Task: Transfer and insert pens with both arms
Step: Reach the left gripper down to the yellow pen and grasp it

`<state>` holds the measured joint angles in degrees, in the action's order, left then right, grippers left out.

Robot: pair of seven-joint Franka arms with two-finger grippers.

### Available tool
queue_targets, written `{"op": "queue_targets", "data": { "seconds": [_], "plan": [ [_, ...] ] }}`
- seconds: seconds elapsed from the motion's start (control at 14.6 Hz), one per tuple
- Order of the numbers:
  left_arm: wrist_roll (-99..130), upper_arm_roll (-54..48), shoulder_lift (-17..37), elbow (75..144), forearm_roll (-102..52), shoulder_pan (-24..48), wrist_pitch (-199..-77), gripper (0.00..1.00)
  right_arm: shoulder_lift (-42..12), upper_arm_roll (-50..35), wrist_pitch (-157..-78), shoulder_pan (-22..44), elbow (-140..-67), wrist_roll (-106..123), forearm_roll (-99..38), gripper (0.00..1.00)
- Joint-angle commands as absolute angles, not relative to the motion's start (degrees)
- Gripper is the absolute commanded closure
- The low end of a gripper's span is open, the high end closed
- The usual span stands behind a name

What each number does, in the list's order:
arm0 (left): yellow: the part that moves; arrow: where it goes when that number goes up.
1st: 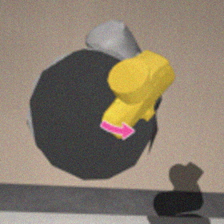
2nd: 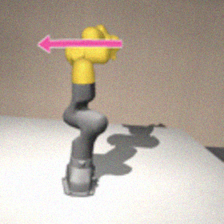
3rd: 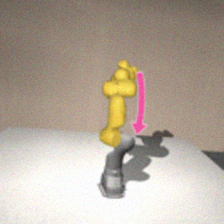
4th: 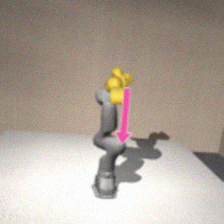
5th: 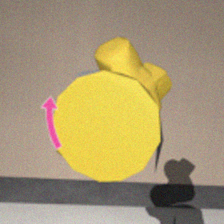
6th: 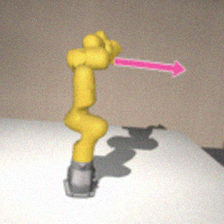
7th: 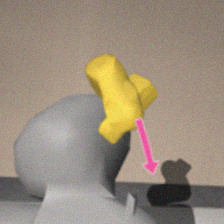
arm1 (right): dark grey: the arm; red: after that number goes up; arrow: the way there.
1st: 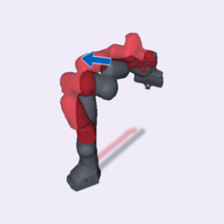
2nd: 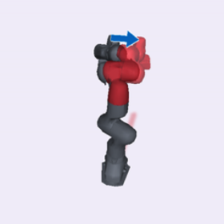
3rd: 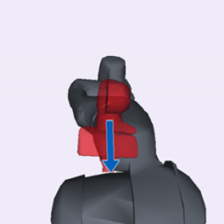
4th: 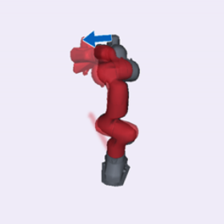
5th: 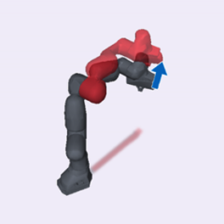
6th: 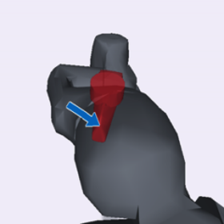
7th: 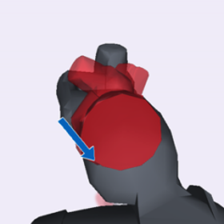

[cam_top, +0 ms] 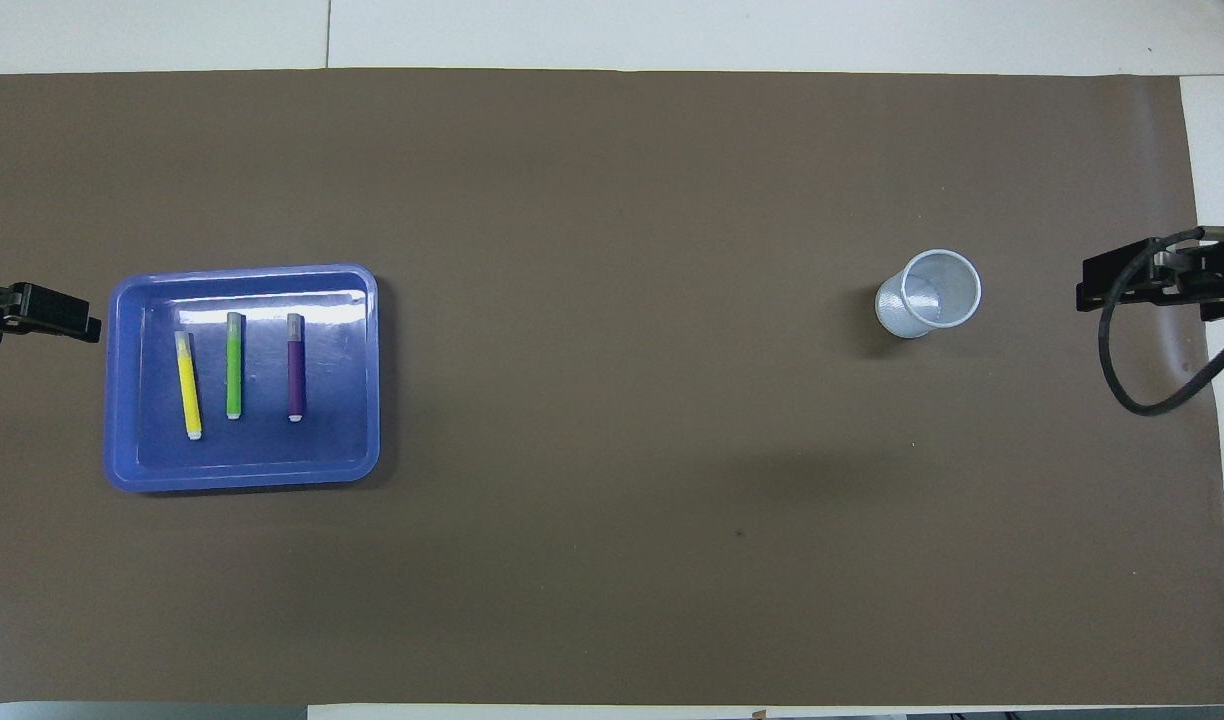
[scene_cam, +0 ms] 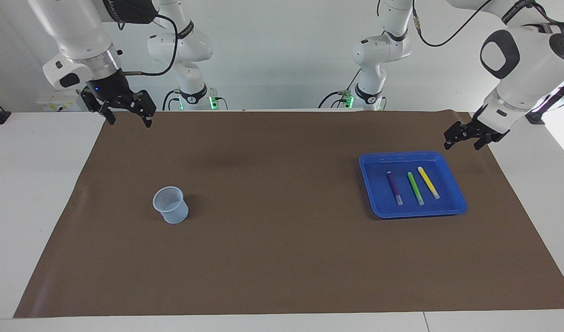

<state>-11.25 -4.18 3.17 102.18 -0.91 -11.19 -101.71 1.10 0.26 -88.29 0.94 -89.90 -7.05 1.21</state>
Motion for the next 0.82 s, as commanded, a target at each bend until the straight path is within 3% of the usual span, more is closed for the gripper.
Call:
{"op": "queue_targets", "data": {
  "seconds": [0.0,0.21,0.76],
  "plan": [
    [-12.2,-4.4,4.0,109.0,-0.2,-13.3,-111.7,0.00,1.9,0.0,-88.6,0.4,-90.8,-6.1,0.9,0.00],
    [-13.2,-4.5,7.7,113.6,-0.2,-13.5,-119.9,0.03,1.9,-0.1,-88.6,0.4,-90.8,-6.1,0.9,0.00],
    [-12.7,-4.5,13.4,113.8,-0.2,-12.3,-120.1,0.21,1.9,-0.1,-88.6,0.4,-90.8,-5.8,0.9,0.00]
  ]
}}
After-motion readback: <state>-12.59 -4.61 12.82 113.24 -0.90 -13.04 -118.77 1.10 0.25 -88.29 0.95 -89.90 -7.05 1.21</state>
